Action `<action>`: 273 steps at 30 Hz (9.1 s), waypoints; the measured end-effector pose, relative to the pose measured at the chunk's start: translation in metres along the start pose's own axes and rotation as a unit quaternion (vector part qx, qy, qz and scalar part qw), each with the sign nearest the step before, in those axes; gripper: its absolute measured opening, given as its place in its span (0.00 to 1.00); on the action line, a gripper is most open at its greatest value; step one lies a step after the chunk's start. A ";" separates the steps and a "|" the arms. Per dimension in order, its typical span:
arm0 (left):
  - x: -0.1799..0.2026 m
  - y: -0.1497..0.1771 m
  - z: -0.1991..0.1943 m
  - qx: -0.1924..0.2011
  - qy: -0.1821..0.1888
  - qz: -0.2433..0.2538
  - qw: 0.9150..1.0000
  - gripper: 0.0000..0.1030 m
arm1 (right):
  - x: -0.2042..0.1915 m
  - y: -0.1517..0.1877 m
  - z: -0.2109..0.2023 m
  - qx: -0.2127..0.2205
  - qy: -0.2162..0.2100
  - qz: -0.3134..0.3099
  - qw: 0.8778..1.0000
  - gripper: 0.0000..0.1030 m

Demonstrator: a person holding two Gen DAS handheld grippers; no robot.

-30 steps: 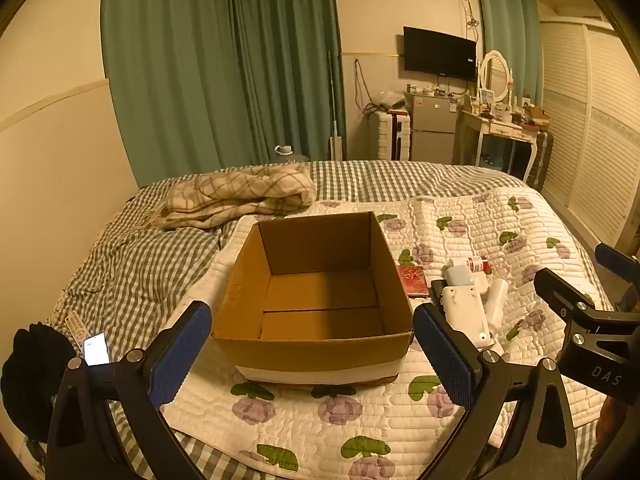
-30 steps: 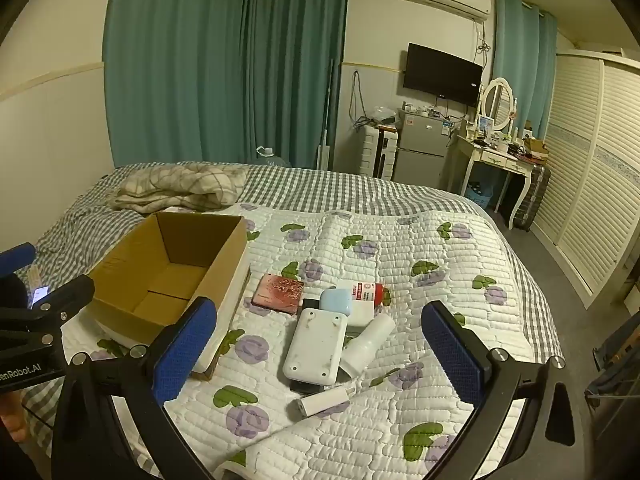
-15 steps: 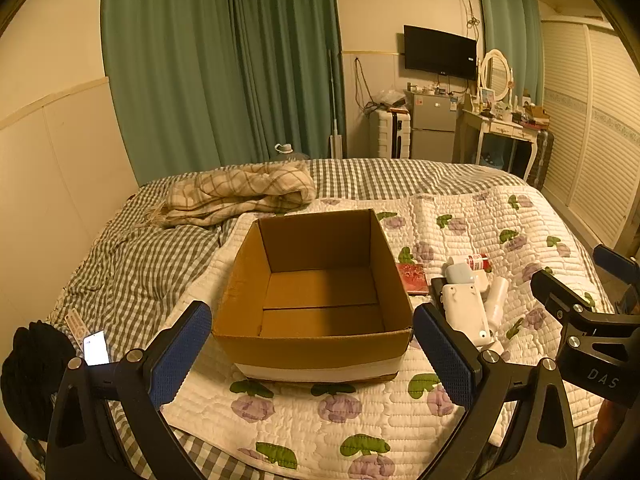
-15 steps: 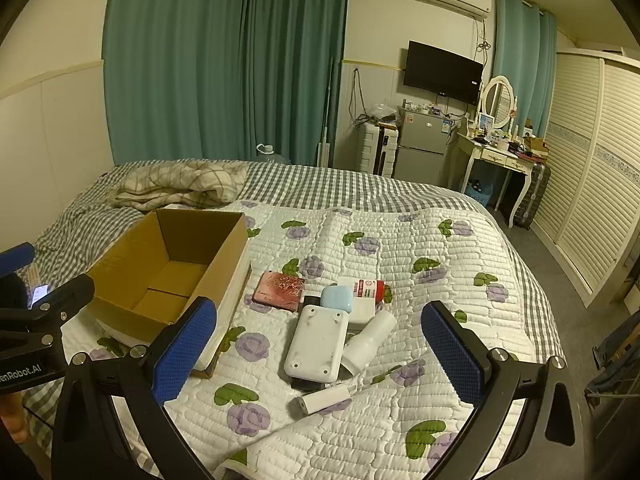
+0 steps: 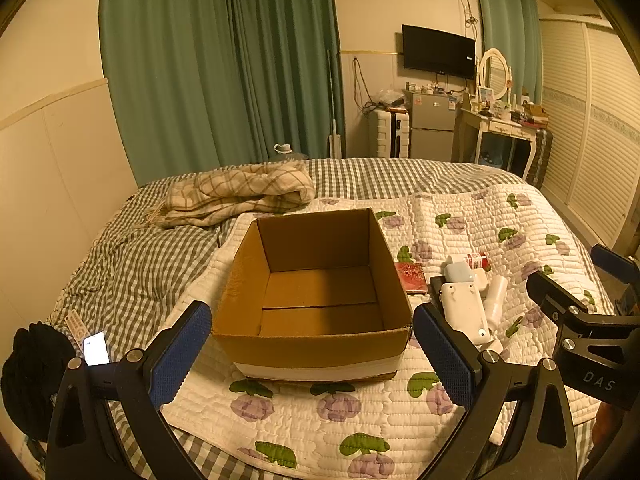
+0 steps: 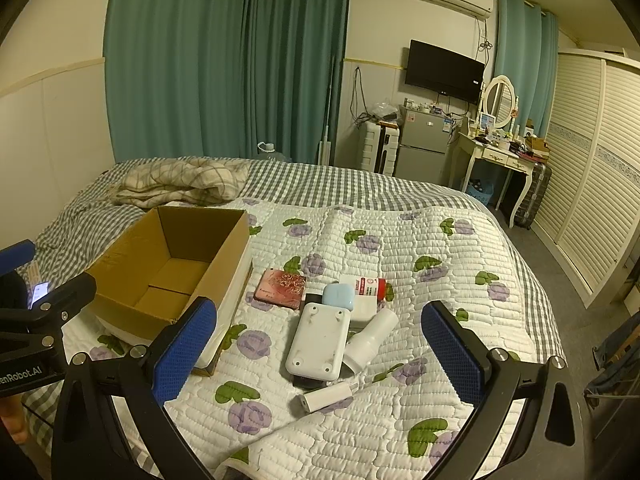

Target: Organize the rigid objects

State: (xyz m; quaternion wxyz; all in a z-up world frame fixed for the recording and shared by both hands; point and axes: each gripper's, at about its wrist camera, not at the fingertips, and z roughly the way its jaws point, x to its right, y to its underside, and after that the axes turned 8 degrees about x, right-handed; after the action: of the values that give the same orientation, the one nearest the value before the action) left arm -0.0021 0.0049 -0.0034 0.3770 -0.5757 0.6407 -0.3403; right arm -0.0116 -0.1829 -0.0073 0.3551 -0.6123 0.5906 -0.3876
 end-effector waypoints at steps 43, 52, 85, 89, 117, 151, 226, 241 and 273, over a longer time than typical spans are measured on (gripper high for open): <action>0.001 0.000 0.000 0.001 0.000 0.001 1.000 1.00 | -0.002 0.002 0.001 -0.003 -0.001 -0.002 1.000 1.00; -0.010 -0.013 0.001 0.009 -0.002 0.022 1.000 1.00 | 0.002 0.010 0.009 -0.011 0.009 0.000 1.000 1.00; -0.088 0.026 0.140 -0.193 0.011 -0.006 0.981 0.08 | 0.015 0.051 0.117 -0.134 0.069 -0.029 0.988 1.00; -0.084 0.025 0.139 -0.190 0.006 0.005 0.982 0.07 | 0.014 0.056 0.122 -0.144 0.075 -0.032 0.986 1.00; -0.085 0.025 0.137 -0.185 0.008 -0.004 0.983 0.07 | -0.005 0.089 0.203 -0.203 0.060 -0.003 0.977 0.75; -0.088 0.021 0.136 -0.179 0.011 -0.015 0.984 0.08 | -0.135 -0.064 0.123 -0.042 -0.147 -0.057 0.987 0.65; -0.083 0.024 0.134 -0.181 0.000 -0.006 0.983 0.07 | 0.070 0.091 0.214 -0.225 0.061 0.097 0.968 0.45; -0.083 0.025 0.134 -0.181 0.000 -0.007 0.984 0.07 | 0.046 0.014 0.140 -0.096 0.028 0.054 0.994 0.33; -0.081 0.025 0.134 -0.177 0.005 -0.015 0.984 0.07 | -0.138 0.008 0.144 -0.138 -0.186 -0.069 0.970 0.33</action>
State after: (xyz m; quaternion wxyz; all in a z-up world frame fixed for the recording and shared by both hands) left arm 0.1073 0.0881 -0.0822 0.2609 -0.6414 0.6839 -0.2298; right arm 0.1130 -0.0490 -0.0860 0.3432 -0.7561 0.5184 -0.2046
